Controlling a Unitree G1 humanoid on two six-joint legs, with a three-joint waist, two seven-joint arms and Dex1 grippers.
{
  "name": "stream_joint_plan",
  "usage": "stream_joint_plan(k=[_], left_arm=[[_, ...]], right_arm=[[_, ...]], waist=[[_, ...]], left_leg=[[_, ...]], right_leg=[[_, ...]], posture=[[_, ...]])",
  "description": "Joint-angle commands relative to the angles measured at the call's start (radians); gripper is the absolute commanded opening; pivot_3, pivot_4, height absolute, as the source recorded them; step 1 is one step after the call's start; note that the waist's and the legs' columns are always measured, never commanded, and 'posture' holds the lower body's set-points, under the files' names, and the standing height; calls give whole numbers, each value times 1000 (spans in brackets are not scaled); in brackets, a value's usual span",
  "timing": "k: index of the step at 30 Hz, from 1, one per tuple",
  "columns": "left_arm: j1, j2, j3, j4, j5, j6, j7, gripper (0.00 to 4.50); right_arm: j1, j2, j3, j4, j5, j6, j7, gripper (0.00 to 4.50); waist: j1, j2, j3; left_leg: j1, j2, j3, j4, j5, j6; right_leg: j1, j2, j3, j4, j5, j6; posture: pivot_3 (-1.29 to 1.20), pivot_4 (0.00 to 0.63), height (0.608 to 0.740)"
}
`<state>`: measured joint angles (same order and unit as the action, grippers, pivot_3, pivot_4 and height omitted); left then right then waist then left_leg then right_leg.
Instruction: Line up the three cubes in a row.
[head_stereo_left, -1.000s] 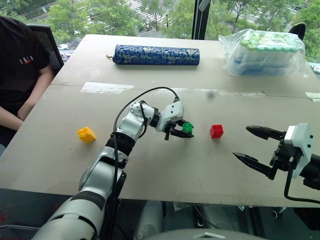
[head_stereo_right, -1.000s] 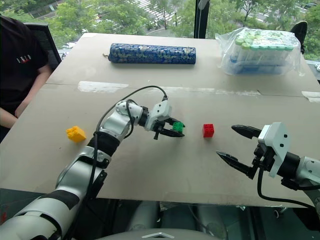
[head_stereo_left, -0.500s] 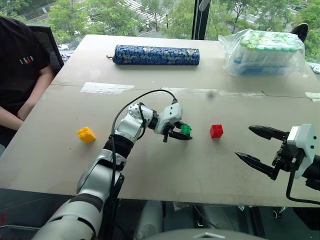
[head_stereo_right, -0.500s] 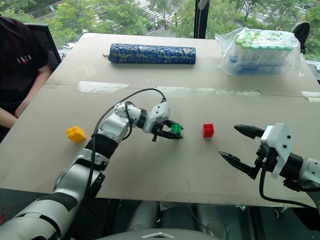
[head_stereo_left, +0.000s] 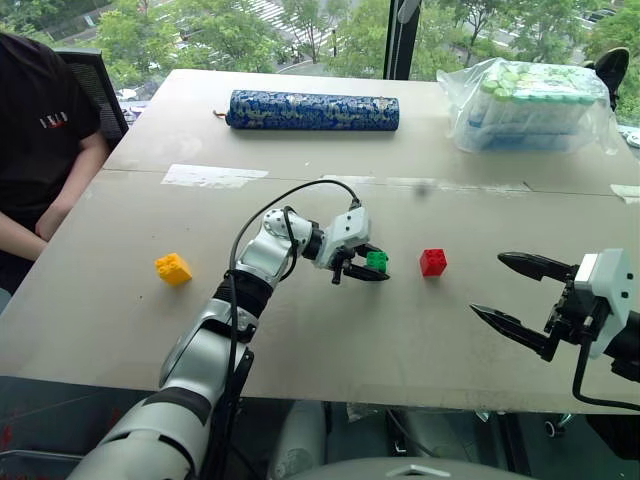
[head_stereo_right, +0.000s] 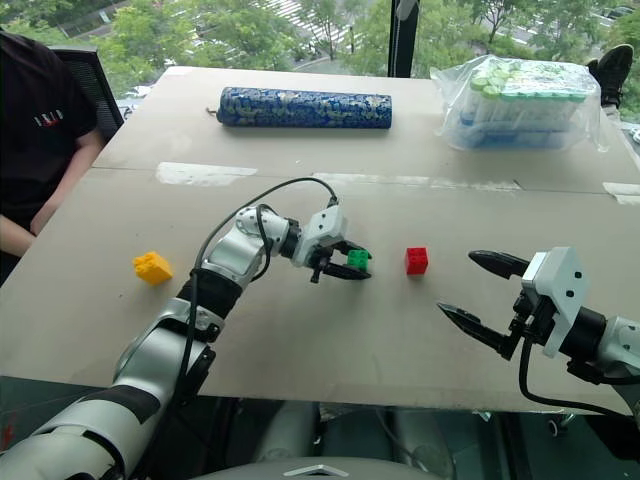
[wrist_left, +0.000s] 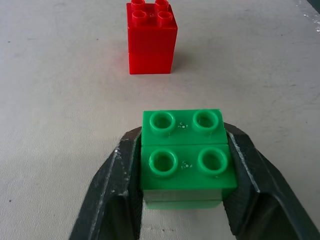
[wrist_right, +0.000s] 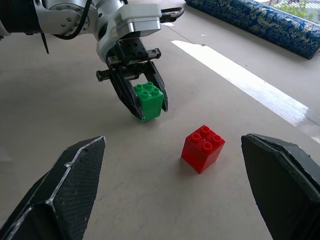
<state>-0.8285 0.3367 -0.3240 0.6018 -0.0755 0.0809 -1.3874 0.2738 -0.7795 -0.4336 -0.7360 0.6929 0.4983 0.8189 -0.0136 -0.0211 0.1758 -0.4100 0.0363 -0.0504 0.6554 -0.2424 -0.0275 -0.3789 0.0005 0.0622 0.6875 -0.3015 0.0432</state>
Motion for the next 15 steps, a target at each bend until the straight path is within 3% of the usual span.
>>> stream_joint_plan(k=[1,2,3,10,15], left_arm=[[-12,-6,22,-15,-12,-9,11,3973],[-10,-6,24,-19,-12,-11,15,4420],[-6,-2,25,-30,-14,-8,15,4491],[44,43,47,-147,-39,35,27,4491],[59,40,31,-130,-7,0,61,4491]], right_arm=[[5,-10,-43,-32,15,-9,-2,4500],[7,-10,-45,-33,15,-10,-2,4500],[9,-9,-46,-34,15,-10,-2,4500],[0,-1,-20,-22,7,-21,0,4500],[-39,-1,20,4,-5,-30,7,4500]], waist=[[0,0,0],[0,0,0],[0,0,0],[-1,0,0],[0,1,0]], left_leg=[[0,0,0,0,0,0],[0,0,0,0,0,0],[0,0,0,0,0,0],[0,0,0,1,0,0],[1,0,0,1,0,0]], right_leg=[[0,0,0,0,0,0],[0,0,0,0,0,0],[0,0,0,0,0,0],[0,0,0,1,0,0],[1,0,1,1,0,0]], posture=[[0,150,740],[0,150,740],[0,150,740],[0,150,740],[0,150,740]])
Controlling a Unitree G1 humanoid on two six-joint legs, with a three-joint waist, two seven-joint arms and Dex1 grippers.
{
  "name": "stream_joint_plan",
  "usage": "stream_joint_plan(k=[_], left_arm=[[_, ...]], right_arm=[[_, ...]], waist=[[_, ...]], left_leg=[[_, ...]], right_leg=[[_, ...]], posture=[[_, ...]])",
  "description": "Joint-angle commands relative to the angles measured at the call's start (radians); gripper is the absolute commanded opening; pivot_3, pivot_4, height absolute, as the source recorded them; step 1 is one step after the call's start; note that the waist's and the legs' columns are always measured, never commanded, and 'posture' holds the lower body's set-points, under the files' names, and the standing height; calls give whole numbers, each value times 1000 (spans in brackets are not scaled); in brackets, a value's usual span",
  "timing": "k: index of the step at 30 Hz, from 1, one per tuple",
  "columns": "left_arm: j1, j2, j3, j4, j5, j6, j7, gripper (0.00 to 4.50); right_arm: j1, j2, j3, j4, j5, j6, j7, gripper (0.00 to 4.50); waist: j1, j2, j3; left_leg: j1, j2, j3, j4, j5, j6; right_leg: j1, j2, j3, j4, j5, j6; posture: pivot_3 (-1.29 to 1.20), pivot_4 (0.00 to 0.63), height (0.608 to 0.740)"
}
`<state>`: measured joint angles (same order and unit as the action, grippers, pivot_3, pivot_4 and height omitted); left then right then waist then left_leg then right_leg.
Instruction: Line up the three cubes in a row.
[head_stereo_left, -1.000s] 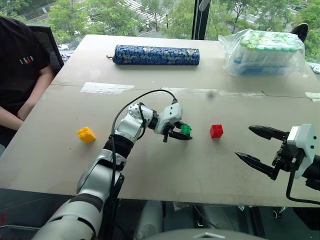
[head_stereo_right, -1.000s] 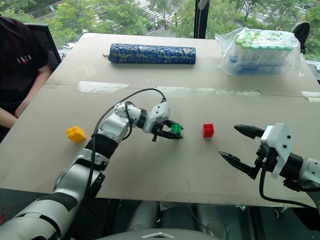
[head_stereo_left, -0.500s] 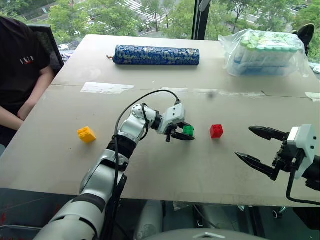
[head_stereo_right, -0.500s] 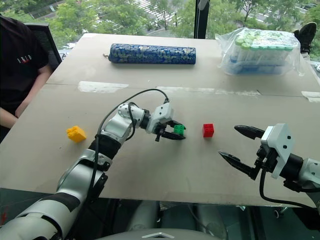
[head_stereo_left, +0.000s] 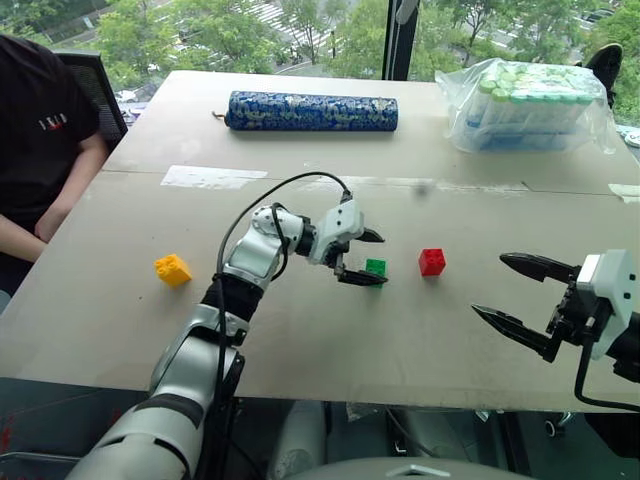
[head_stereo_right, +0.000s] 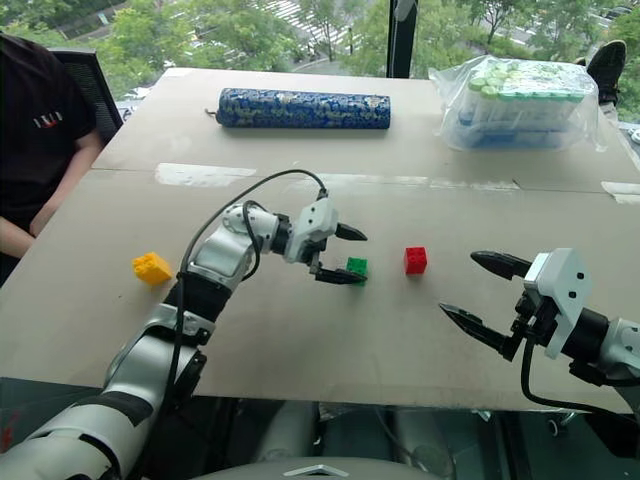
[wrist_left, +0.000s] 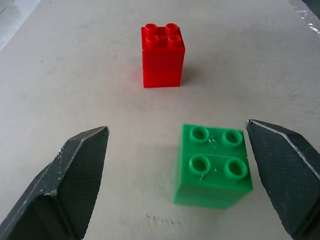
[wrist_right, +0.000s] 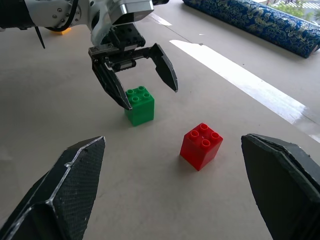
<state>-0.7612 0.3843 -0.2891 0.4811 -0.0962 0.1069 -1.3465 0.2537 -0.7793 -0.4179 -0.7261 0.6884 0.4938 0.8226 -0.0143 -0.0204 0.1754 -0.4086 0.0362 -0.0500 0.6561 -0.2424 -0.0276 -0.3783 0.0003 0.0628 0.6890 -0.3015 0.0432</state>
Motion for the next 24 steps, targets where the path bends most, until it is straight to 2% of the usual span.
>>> stream_joint_plan(k=[1,15,24], left_arm=[[-10,-11,-6,-6,15,-30,21,4491],[-107,-49,-15,205,57,-168,21,4491],[-133,-64,-10,270,64,-218,9,4491]], right_arm=[[-24,-1,7,-5,-1,-25,3,4500],[-1,1,-16,-28,-5,-24,-9,4500],[18,5,-20,-36,-11,-34,-19,4500]], waist=[[3,0,0],[1,0,0],[1,0,0]], left_leg=[[0,0,0,0,0,0],[-1,0,0,5,0,0],[-1,0,0,6,0,0]], right_leg=[[0,0,0,1,0,0],[0,0,-1,3,0,0],[0,0,-1,4,0,0]], posture=[[0,150,740],[0,150,740],[0,150,740]])
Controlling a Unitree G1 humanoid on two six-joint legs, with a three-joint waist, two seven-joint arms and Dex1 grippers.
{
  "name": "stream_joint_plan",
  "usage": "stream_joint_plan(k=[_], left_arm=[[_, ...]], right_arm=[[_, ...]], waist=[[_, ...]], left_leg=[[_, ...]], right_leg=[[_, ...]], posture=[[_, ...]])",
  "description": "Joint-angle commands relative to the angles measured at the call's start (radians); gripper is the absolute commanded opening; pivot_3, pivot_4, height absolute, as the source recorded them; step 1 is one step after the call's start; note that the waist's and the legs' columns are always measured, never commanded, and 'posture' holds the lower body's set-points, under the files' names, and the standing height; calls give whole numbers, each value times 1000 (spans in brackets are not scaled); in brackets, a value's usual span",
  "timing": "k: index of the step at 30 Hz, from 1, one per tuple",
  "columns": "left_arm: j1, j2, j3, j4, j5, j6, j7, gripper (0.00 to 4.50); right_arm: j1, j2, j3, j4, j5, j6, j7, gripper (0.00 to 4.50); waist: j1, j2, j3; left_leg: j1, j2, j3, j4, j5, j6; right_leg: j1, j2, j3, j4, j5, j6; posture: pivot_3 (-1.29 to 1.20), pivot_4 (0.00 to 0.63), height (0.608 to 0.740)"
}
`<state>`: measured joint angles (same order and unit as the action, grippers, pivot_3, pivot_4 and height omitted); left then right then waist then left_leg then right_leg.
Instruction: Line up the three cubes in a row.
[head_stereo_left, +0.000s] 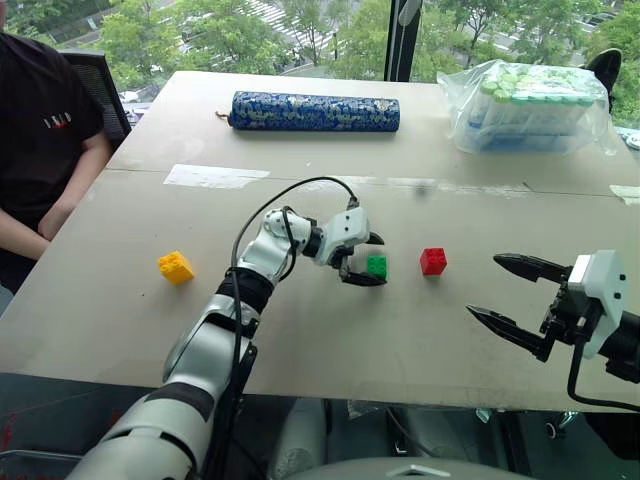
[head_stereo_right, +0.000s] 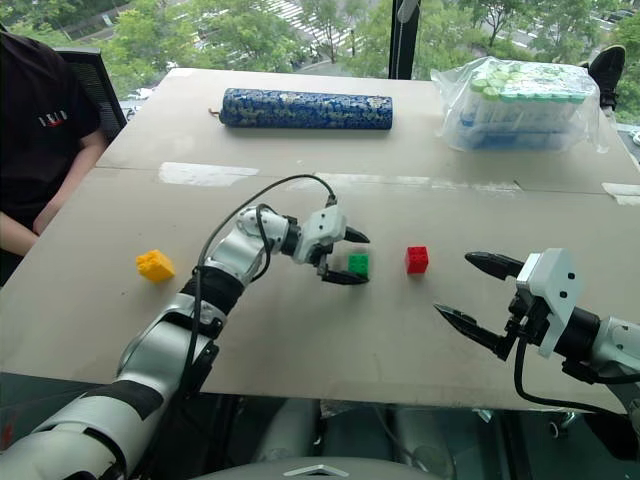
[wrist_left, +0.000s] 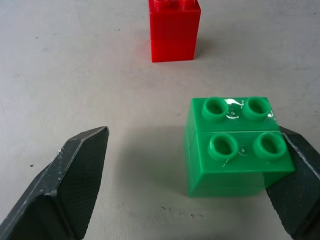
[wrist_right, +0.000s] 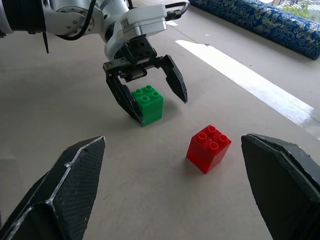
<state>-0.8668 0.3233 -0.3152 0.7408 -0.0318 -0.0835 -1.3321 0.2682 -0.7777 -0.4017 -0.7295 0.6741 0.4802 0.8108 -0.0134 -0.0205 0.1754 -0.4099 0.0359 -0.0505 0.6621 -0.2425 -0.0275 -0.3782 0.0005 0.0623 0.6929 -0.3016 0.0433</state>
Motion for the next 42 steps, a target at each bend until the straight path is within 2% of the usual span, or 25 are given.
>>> stream_joint_plan(k=[1,9,15,18,21,25,29,32,34,36,42], left_arm=[[-29,-3,17,16,0,-32,-7,4491],[-60,-6,23,78,12,-84,1,4491],[-31,8,34,34,-12,-57,-15,4491],[26,45,76,-103,-76,23,-45,4491],[118,120,130,-329,-142,146,-40,4491],[268,234,264,-653,-281,409,42,4491],[405,323,485,-843,-408,675,228,4491],[545,341,670,-915,-390,775,437,4491],[651,274,806,-975,-322,799,651,4491],[729,194,882,-1071,-296,831,805,4491],[833,-11,924,-1308,-241,953,1132,4491]], right_arm=[[4,4,-36,-32,3,-22,-9,4500],[2,0,-34,-27,1,-28,-13,4500],[-2,6,-19,-28,-4,-32,-18,4500],[-18,10,-7,-35,11,-29,-22,4500],[-35,12,7,-46,30,-20,-21,4500],[-61,5,34,-36,46,-11,-6,4500],[-112,-2,74,-21,62,-8,13,4500],[-184,5,139,-12,77,6,16,4500],[-237,17,221,-7,53,6,23,4500],[-277,34,281,6,43,5,29,4500],[-359,45,348,95,29,-14,91,4500]], waist=[[0,0,0],[0,0,0],[0,0,0],[-4,0,0],[-10,0,0],[-17,0,0],[-18,0,0],[-20,0,0],[-24,1,0],[-26,0,-1],[9,-3,-1]], left_leg=[[0,0,0,0,0,0],[-1,0,0,1,0,0],[-1,0,0,1,0,0],[-1,0,0,1,0,0],[0,1,-1,1,0,0],[0,2,-2,1,0,0],[0,2,-3,2,0,0],[1,2,-3,2,0,0],[2,2,-5,2,0,0],[3,2,-6,1,0,0],[-2,2,-8,5,0,0]], right_leg=[[0,0,0,0,0,0],[0,0,0,0,0,0],[0,0,0,1,0,0],[0,0,0,1,0,0],[0,0,0,1,0,0],[0,0,0,1,0,0],[1,-1,-2,1,0,0],[1,-1,-3,2,0,0],[1,-1,-2,2,0,0],[2,-1,0,2,0,0],[2,-4,-7,1,0,0]], posture=[[0,150,740],[0,150,740],[0,150,740],[0,150,740],[0,150,740],[0,150,740],[0,150,740],[0,150,740],[0,150,740],[0,150,740],[0,150,740]])
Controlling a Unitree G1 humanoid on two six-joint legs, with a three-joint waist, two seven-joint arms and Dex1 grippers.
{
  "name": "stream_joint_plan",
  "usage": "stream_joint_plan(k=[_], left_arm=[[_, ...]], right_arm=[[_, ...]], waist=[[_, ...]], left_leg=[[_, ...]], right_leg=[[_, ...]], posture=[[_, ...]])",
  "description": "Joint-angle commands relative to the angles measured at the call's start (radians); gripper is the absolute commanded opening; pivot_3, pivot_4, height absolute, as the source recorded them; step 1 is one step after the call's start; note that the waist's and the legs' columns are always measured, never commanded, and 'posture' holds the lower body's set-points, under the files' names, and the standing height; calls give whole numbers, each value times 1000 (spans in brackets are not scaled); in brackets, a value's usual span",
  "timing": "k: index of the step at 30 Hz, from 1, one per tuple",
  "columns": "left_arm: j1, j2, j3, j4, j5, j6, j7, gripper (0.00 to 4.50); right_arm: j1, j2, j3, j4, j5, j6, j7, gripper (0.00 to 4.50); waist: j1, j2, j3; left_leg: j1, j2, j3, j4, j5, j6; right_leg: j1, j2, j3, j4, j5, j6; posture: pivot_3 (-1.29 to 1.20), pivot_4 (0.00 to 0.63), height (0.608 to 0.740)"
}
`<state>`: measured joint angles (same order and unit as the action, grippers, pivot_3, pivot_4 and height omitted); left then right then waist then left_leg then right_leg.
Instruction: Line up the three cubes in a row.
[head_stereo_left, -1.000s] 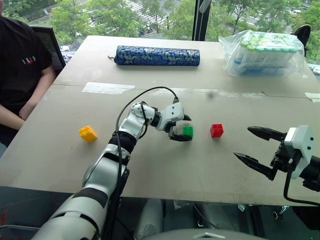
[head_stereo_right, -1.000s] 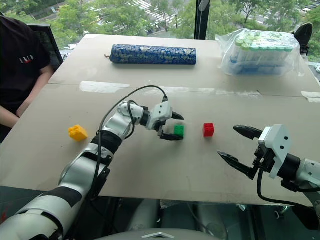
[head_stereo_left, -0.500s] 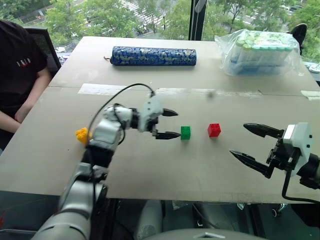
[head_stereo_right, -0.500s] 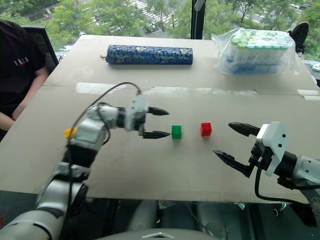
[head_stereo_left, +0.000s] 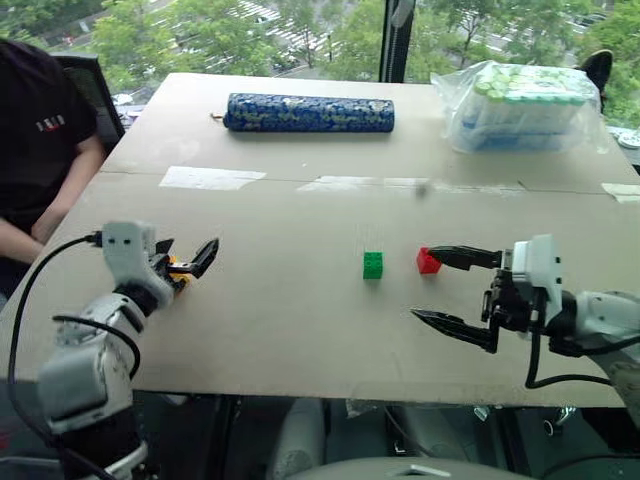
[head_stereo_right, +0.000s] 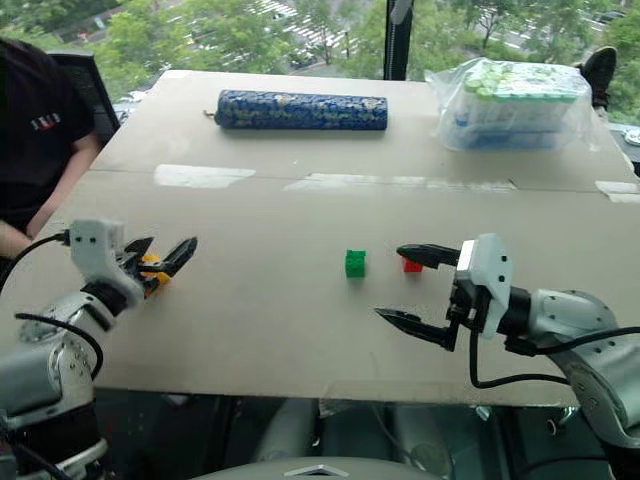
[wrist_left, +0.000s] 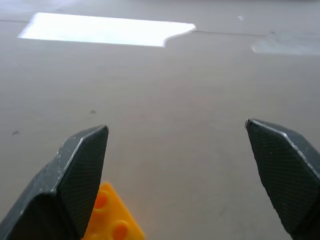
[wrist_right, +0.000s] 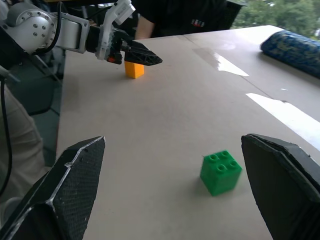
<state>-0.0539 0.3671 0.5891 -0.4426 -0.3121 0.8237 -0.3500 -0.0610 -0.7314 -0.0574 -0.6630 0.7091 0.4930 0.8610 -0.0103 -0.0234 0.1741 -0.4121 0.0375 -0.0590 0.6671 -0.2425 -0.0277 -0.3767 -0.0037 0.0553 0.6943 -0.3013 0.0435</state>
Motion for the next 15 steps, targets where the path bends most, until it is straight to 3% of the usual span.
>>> stream_joint_plan(k=[1,15], left_arm=[[24,-70,15,-137,43,60,176,4491],[36,-190,-97,-109,85,-39,332,4491]], right_arm=[[-39,-4,7,41,-8,-30,51,4500],[-66,-27,-15,113,-24,-56,146,4500]], waist=[[10,0,0],[8,0,-1]], left_leg=[[0,0,0,1,0,0],[0,-1,0,0,0,0]], right_leg=[[0,0,0,0,0,0],[0,2,-1,0,0,0]], posture=[[0,150,740],[0,150,740]])
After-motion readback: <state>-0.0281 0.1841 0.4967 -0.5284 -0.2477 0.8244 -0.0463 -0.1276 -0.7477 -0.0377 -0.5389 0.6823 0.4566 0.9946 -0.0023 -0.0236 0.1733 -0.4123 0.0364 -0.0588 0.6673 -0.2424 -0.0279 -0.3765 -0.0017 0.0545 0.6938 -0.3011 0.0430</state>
